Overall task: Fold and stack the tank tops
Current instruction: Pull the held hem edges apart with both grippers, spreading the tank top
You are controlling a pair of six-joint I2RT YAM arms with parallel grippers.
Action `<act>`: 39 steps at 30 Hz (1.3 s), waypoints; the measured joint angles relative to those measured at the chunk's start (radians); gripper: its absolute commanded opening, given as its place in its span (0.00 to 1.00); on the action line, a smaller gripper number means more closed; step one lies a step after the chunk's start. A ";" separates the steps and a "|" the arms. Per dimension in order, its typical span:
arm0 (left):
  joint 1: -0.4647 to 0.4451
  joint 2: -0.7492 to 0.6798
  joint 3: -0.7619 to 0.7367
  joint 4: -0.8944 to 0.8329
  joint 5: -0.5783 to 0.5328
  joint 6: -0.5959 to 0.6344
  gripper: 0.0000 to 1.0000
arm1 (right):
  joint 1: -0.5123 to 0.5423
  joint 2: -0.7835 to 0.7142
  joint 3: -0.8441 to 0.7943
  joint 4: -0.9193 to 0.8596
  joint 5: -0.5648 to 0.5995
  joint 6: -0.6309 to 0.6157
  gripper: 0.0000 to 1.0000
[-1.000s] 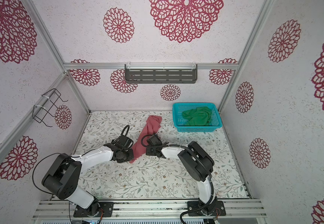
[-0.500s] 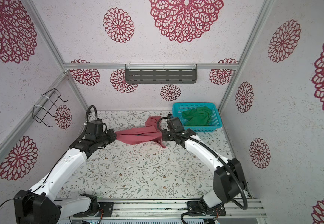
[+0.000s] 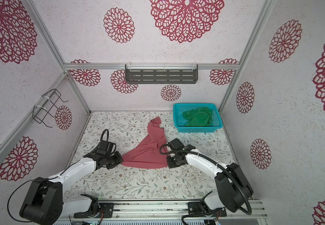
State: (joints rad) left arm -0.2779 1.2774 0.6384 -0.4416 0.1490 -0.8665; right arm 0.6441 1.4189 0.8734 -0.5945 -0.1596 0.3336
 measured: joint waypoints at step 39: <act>-0.064 0.167 0.027 -0.051 -0.064 0.071 0.07 | -0.011 0.032 -0.129 0.246 0.111 0.261 0.30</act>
State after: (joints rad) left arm -0.3424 1.4445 0.6651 -0.4927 0.0845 -0.7959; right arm 0.6334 1.4513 0.7444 -0.3485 -0.0486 0.5945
